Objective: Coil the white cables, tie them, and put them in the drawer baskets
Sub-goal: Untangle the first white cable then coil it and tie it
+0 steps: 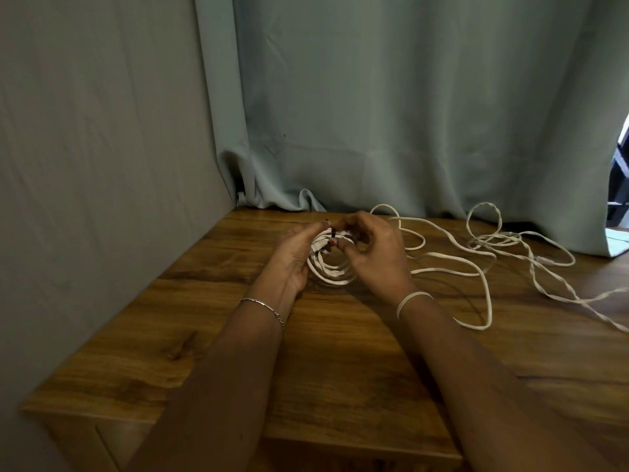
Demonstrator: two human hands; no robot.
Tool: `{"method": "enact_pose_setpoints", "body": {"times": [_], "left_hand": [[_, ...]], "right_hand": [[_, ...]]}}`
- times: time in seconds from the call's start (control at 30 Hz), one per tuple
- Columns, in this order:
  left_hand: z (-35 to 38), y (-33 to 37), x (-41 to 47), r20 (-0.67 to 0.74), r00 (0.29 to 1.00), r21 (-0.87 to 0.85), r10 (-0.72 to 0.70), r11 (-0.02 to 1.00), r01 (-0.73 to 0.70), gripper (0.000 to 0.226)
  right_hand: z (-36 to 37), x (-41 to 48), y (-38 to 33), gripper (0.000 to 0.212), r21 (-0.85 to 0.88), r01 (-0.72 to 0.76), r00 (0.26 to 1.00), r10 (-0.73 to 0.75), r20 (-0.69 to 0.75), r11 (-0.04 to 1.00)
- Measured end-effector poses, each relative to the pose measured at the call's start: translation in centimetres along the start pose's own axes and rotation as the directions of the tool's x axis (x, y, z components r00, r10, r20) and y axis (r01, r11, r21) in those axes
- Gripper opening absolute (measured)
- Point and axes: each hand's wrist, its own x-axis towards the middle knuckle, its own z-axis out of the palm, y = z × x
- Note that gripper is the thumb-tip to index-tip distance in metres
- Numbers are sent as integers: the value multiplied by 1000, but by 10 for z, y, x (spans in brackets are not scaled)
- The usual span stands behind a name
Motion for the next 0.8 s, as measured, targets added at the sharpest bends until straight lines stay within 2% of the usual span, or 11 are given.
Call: {"method": "enact_pose_setpoints", "body": {"times": [0.1,0.2,0.3,0.37,0.47,0.57,0.8], "left_hand": [[-1,0,0,29,999,30,22,999,-23,36],[-1,0,0,74,996,54,47,997,-51,38],[1,-3,1,109,992,63,65,995,-72,37],[2,-4,1,101,988,82,112,989,-121,31],[3,-5,3,87,977,124,193,971,-203,8],[1,-6,5,100,967,153,235,956,-249,2],[3,-7,-2,178,934,292,309,890,-351,32]], "right_hand": [[0,1,3,18,0,-9,1000,9,-7,1000],[0,2,8,17,33,-47,998,48,-28,998],[1,3,11,26,148,-127,990,134,-37,981],[0,4,12,28,208,-167,984,178,-32,964],[-1,5,12,21,265,-182,980,197,-30,947],[-2,6,11,24,300,-178,981,193,-22,937],[-4,4,14,32,367,-196,976,217,-15,909]]}}
